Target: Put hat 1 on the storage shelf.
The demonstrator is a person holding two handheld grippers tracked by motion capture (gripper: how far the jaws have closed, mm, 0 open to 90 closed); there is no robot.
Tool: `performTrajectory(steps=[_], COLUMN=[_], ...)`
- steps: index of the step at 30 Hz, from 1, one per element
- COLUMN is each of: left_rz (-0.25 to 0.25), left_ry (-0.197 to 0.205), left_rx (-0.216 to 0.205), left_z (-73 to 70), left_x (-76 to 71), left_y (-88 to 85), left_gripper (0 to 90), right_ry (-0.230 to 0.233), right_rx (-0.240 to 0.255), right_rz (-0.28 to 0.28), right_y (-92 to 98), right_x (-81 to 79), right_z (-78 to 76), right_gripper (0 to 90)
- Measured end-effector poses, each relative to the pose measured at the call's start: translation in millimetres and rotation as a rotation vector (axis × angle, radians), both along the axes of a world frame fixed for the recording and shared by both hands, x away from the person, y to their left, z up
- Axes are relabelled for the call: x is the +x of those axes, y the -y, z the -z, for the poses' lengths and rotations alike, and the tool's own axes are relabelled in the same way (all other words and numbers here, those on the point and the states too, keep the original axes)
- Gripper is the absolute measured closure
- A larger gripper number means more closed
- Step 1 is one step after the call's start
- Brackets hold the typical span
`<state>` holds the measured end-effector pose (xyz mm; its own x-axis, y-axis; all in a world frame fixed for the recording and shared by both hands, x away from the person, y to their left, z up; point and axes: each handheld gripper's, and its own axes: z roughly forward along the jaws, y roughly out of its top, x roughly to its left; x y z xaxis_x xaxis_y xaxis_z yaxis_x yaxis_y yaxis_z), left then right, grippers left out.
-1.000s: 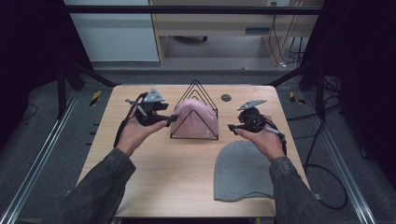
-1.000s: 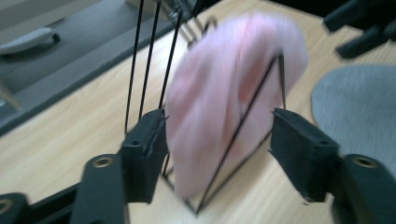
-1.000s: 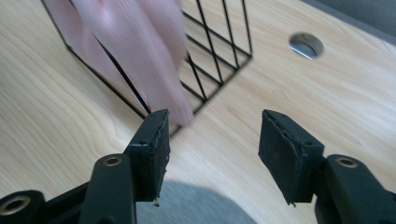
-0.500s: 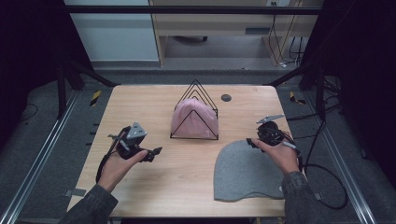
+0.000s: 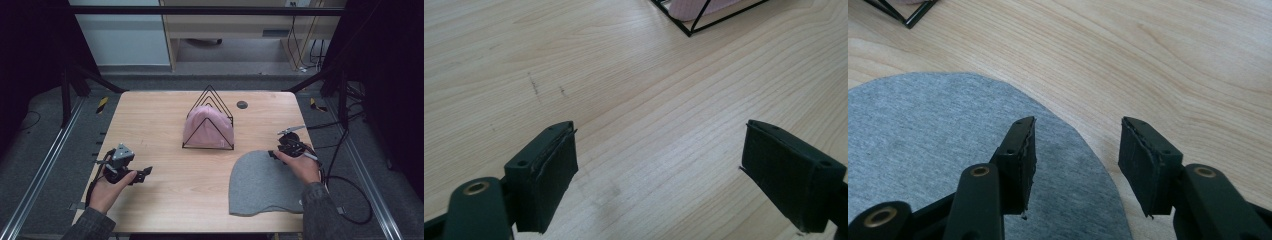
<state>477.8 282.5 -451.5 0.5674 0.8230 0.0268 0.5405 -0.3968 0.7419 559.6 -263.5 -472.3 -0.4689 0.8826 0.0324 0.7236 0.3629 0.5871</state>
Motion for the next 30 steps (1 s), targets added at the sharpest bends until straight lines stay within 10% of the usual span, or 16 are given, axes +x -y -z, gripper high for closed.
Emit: performTrajectory(steps=[15,30], left_rz=[-0.015,-0.014], left_ry=[0.000,-0.022], left_rx=[0.020,0.036], left_z=[1.3,4.9], left_x=[1.1,3.5], left_y=[-2.0,-1.7], left_gripper=[14.5,14.9], right_ry=[-0.034,-0.013], right_rx=[-0.018,0.028], right_rz=[-0.012,-0.075], right_y=[-1.4,-3.7], right_x=[-1.3,-14.7], right_z=[9.4,3.5], right_gripper=[55.6,85.5])
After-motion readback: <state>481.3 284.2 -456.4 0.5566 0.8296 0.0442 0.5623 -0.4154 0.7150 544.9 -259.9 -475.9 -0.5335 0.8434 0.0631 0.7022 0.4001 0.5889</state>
